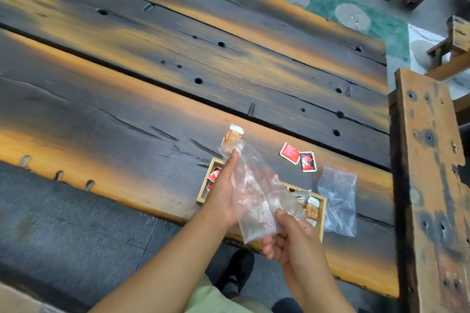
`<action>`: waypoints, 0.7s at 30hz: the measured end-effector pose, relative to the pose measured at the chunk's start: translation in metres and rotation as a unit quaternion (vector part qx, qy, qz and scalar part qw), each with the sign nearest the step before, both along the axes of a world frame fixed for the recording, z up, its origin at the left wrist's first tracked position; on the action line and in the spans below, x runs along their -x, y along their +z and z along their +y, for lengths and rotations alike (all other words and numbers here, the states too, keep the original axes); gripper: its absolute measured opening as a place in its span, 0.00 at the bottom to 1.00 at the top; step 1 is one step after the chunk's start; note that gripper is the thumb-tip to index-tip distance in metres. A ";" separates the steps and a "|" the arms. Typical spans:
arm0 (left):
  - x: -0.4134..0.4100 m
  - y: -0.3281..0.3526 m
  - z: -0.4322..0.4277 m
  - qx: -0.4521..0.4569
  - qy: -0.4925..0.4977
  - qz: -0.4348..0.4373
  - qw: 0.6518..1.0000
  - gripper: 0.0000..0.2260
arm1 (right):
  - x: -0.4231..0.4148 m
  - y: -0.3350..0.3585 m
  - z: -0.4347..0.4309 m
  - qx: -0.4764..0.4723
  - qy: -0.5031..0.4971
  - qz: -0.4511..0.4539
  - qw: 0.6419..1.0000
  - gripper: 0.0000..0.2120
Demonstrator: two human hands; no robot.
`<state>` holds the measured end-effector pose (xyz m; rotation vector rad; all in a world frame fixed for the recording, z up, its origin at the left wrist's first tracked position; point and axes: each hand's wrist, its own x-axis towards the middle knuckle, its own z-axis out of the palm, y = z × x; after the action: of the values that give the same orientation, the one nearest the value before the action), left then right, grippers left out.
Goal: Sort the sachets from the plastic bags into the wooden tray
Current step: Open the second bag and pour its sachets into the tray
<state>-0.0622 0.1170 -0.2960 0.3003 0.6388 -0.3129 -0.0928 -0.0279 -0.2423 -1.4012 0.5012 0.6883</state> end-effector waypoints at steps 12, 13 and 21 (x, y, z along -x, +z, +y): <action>-0.026 -0.005 -0.045 -0.244 -0.188 -0.097 0.947 0.17 | 0.019 -0.050 -0.060 0.155 -0.064 -0.071 0.983 0.17; -0.029 -0.002 -0.057 -0.256 -0.199 -0.102 0.940 0.14 | 0.021 -0.051 -0.071 0.155 -0.098 -0.058 0.981 0.16; -0.069 0.004 -0.146 -0.327 -0.291 -0.155 0.885 0.16 | -0.013 -0.060 -0.195 0.153 -0.200 -0.079 0.964 0.15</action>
<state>0.0072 -0.0288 -0.2916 1.1835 0.3007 -0.6071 -0.0801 -0.2232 -0.3021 -1.5653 0.7612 0.1724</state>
